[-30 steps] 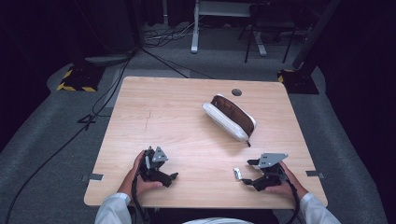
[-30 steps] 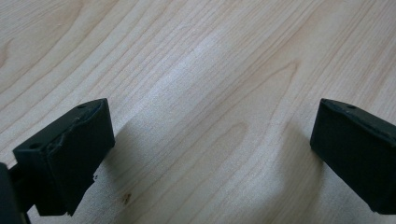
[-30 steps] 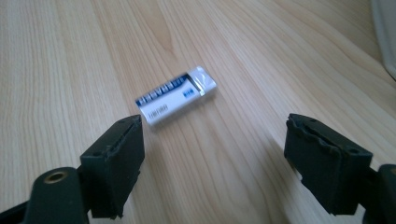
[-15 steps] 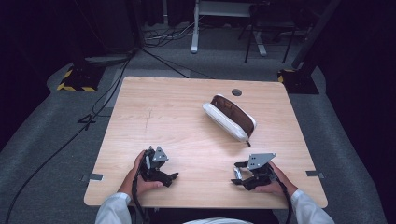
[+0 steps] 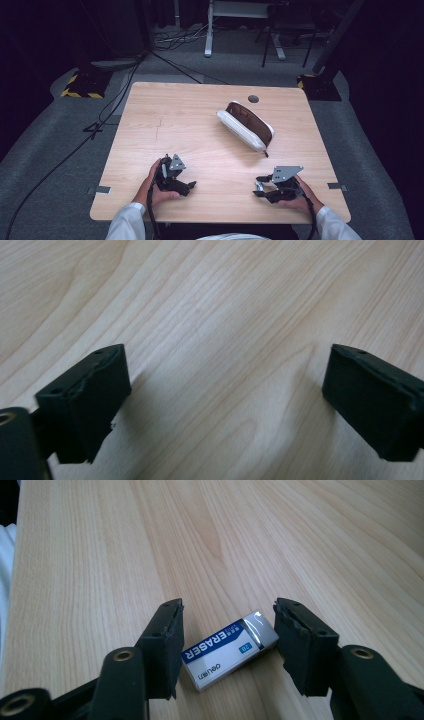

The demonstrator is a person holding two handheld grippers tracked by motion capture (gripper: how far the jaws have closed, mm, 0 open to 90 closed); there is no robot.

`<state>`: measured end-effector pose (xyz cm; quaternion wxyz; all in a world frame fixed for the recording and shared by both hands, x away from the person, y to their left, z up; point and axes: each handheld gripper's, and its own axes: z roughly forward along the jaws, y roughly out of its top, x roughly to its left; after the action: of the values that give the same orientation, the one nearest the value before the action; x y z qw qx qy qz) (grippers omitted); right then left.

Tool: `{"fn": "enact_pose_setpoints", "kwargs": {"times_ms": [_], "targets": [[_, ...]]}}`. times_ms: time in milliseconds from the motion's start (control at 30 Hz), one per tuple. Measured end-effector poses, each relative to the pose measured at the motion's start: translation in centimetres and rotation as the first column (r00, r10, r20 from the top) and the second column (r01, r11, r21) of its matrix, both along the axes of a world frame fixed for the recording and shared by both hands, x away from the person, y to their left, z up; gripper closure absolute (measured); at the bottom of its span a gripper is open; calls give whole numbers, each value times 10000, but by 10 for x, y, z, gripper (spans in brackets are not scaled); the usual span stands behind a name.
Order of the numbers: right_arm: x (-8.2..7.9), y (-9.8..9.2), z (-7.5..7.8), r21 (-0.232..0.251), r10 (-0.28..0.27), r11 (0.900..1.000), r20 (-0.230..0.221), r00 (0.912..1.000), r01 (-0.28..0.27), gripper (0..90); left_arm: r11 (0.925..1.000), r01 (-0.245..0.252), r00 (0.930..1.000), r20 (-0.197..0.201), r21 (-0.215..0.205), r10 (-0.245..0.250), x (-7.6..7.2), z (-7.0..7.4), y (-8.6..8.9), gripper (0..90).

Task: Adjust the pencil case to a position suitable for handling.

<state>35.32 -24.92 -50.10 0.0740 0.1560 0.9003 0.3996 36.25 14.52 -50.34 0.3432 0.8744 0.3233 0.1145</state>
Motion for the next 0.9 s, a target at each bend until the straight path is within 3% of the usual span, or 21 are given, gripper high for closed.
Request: {"fn": "enact_pose_setpoints", "kwargs": {"times_ms": [33,67,133,200,233,267,300,400,433,467,567,733,800,900], "targets": [[0,-4,0,-7,-152,9999,-14,9999,152,465,9998,169,9998,98,-60,-168,1,1,-4,126],[0,-10,0,-25,-308,9995,-4,9995,308,465,9995,300,9995,79,-29,-300,2,3,-7,202],[0,-23,0,30,-722,9974,-2,9974,722,465,9987,517,9986,144,27,-517,4,6,-17,156],[-1,-31,0,61,-980,9952,-9,9952,980,464,9954,949,9941,541,-143,-940,7,17,-34,187],[-1,-31,0,61,-980,9952,-9,9952,980,464,9954,949,9941,541,-143,-940,7,17,-34,168],[-1,-38,-1,105,-1213,9926,12,9926,1213,464,9920,1235,9894,807,-279,-1209,10,26,-47,160],[-1,-38,-1,105,-1213,9926,12,9926,1213,464,9920,1235,9894,807,-279,-1209,10,26,-47,166],[-2,-49,-1,112,-1578,9874,24,9875,1577,463,9839,1709,9790,1212,-516,-1637,17,41,-68,162],[-2,-54,-1,126,-1809,9834,6,9835,1809,463,9785,1958,9703,1571,-651,-1837,23,51,-83,166],[-2,-54,-1,126,-1809,9834,6,9835,1809,463,9785,1958,9703,1571,-651,-1837,23,51,-83,163],[-2,-64,-1,119,-2153,9765,24,9765,2153,462,9693,2283,9609,1811,-908,-2093,33,65,-103,165],[-2,-77,0,87,-2605,9654,31,9655,2605,458,9552,2800,9365,2464,-964,-2496,48,88,-135,163],[-1,-81,0,70,-2754,9613,31,9613,2754,457,9465,3043,9301,2484,-1078,-2707,53,94,-150,161],[0,-89,0,99,-3032,9529,29,9529,3032,457,9407,3285,9205,2518,-846,-2988,57,96,-171,159]]}}
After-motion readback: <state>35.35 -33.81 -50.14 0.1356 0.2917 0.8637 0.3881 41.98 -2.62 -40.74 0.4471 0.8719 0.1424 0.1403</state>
